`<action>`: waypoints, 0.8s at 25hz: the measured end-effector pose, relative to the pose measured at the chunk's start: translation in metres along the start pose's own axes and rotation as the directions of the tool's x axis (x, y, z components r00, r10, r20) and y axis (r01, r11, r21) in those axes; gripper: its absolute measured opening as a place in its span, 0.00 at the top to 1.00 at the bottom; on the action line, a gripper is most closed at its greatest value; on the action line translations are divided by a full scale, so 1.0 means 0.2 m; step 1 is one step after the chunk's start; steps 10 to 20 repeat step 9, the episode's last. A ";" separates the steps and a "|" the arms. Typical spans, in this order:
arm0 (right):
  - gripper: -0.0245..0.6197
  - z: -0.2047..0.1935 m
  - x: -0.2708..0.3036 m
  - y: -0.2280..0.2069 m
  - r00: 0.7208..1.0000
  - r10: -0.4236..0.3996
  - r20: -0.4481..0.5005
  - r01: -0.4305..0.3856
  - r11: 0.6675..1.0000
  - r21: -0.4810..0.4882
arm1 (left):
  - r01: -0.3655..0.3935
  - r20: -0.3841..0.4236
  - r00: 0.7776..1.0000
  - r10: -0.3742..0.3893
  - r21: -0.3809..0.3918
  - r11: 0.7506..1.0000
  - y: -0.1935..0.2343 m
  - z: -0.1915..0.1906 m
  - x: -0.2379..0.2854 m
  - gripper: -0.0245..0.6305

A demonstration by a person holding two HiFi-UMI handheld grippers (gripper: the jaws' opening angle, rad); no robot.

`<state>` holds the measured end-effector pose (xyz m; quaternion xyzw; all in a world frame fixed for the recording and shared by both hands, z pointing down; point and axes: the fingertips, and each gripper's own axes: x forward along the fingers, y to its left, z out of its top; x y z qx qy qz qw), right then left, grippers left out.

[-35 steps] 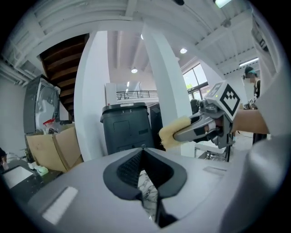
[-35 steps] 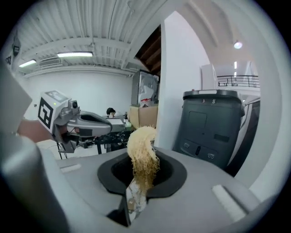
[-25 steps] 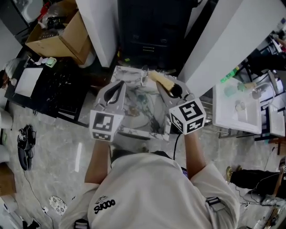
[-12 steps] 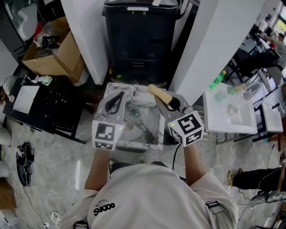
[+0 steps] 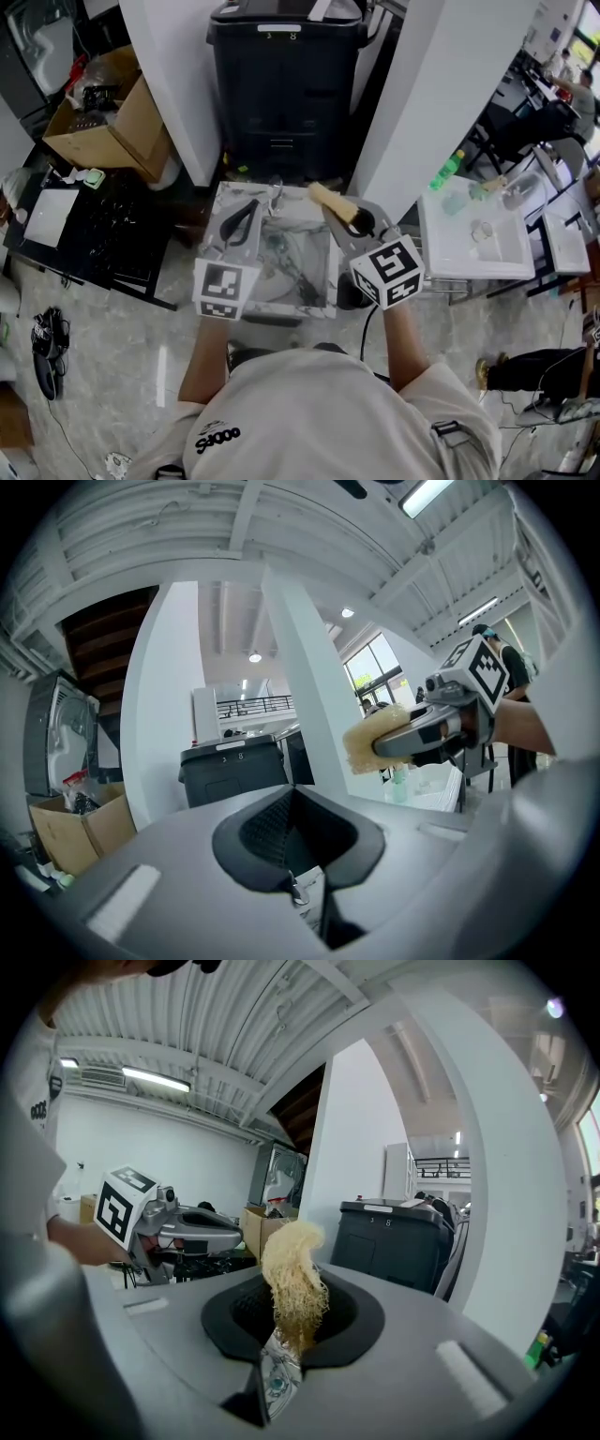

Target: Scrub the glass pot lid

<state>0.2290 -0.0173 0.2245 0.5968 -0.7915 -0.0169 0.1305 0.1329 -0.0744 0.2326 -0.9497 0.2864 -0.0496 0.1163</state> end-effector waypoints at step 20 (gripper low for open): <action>0.90 -0.02 -0.01 0.00 1.000 -0.010 0.003 0.010 1.000 0.005 | 0.015 0.003 1.000 -0.015 0.009 1.000 -0.05 -0.01 0.02 0.96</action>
